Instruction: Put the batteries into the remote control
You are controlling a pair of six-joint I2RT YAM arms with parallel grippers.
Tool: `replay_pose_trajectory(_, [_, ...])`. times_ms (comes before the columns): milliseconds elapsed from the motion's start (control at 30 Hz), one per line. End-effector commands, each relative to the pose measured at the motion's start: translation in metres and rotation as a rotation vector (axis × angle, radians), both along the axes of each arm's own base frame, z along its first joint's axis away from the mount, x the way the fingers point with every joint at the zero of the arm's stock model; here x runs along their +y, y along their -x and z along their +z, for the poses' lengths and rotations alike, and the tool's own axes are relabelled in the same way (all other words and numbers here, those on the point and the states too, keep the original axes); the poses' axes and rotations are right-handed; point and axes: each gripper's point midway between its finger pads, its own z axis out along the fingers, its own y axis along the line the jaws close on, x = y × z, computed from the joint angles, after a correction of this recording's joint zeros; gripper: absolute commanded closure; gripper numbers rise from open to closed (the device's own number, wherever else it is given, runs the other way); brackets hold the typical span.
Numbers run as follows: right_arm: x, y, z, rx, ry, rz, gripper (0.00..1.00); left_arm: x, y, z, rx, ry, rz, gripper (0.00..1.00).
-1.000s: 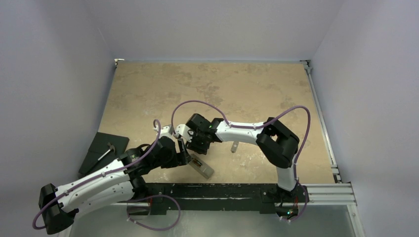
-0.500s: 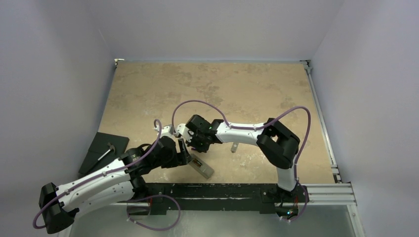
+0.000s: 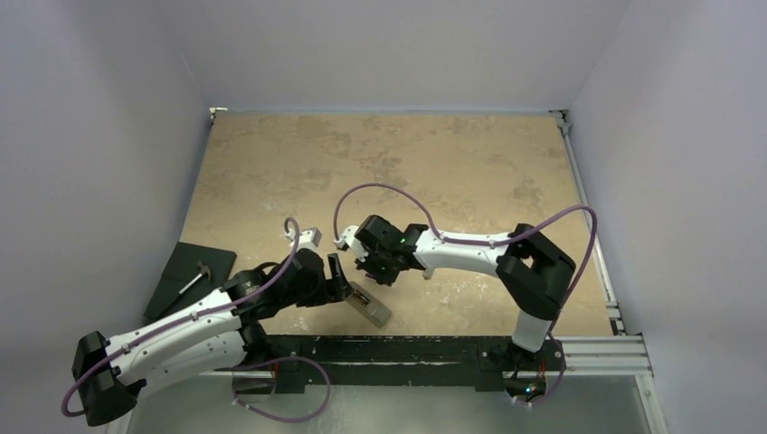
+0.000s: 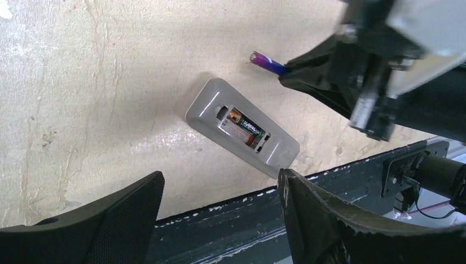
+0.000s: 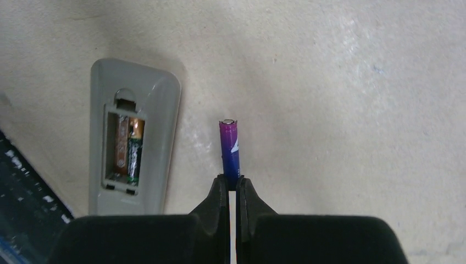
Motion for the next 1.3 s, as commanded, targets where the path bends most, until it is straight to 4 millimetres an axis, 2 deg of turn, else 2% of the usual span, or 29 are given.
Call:
replay_pose_trajectory(0, [-0.011,0.003,0.03,-0.007,-0.037,-0.106,1.0,-0.005,-0.009,0.005,-0.051,0.01,-0.005,0.24])
replay_pose_trajectory(267, [-0.012,0.027,0.06,0.009,-0.098,-0.129,1.0,-0.016,-0.026,-0.003,-0.061,0.04,-0.044,0.26])
replay_pose_trajectory(433, [-0.012,0.039,0.072,0.02,-0.13,-0.144,1.0,-0.01,-0.044,-0.009,-0.051,0.039,-0.036,0.28])
replay_pose_trajectory(633, [-0.013,0.053,0.071,0.042,-0.126,-0.163,1.0,-0.022,-0.051,-0.02,-0.042,0.04,-0.083,0.29])
replay_pose_trajectory(933, [-0.011,0.076,0.072,0.074,-0.145,-0.167,1.0,-0.037,-0.043,-0.045,0.014,0.096,-0.141,0.35])
replay_pose_trajectory(1100, [-0.013,0.089,0.064,0.096,-0.125,-0.159,1.0,-0.04,-0.036,-0.057,0.049,0.106,-0.172,0.38])
replay_pose_trajectory(1267, [-0.017,0.094,0.058,0.108,-0.115,-0.168,1.0,-0.04,-0.029,-0.06,0.06,0.124,-0.19,0.41])
